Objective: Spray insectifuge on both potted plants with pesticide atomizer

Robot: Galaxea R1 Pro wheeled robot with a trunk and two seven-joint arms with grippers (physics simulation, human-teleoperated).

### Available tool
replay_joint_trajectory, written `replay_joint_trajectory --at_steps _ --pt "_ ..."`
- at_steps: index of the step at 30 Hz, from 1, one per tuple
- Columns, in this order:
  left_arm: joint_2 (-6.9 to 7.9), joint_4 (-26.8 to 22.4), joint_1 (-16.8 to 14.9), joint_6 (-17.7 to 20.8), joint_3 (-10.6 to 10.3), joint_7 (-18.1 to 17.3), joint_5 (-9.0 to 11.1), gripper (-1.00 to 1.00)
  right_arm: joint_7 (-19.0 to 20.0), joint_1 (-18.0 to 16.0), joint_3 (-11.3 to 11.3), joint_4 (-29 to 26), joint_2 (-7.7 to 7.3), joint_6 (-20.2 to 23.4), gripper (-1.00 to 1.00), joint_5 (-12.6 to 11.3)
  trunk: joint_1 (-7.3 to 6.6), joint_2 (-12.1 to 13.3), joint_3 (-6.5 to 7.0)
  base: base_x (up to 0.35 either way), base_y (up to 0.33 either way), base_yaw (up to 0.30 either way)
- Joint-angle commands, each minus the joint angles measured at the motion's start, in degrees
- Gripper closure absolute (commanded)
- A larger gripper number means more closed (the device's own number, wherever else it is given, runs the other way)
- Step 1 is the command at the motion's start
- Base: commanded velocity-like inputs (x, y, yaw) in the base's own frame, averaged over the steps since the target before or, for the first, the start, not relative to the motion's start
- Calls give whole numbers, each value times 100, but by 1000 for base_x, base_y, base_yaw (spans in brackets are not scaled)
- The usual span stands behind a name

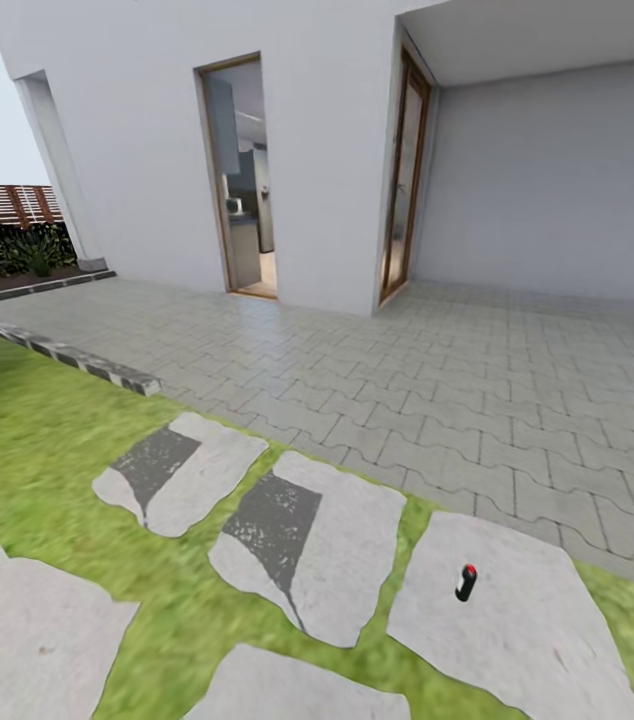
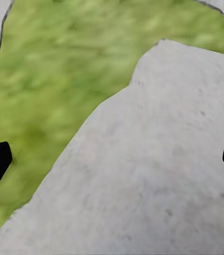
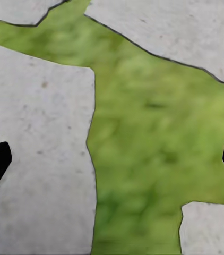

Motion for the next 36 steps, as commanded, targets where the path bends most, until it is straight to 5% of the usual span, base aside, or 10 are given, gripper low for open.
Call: replay_joint_trajectory --at_steps 1,36 --pt "0 6 -3 -17 -7 -5 39 -100 4 -2 2 2 -2 -17 -100 7 2 -2 -5 278 242 0" --pt "0 6 -3 -17 -7 -5 38 -100 4 -2 2 2 5 -17 -100 7 2 -2 -5 278 243 0"
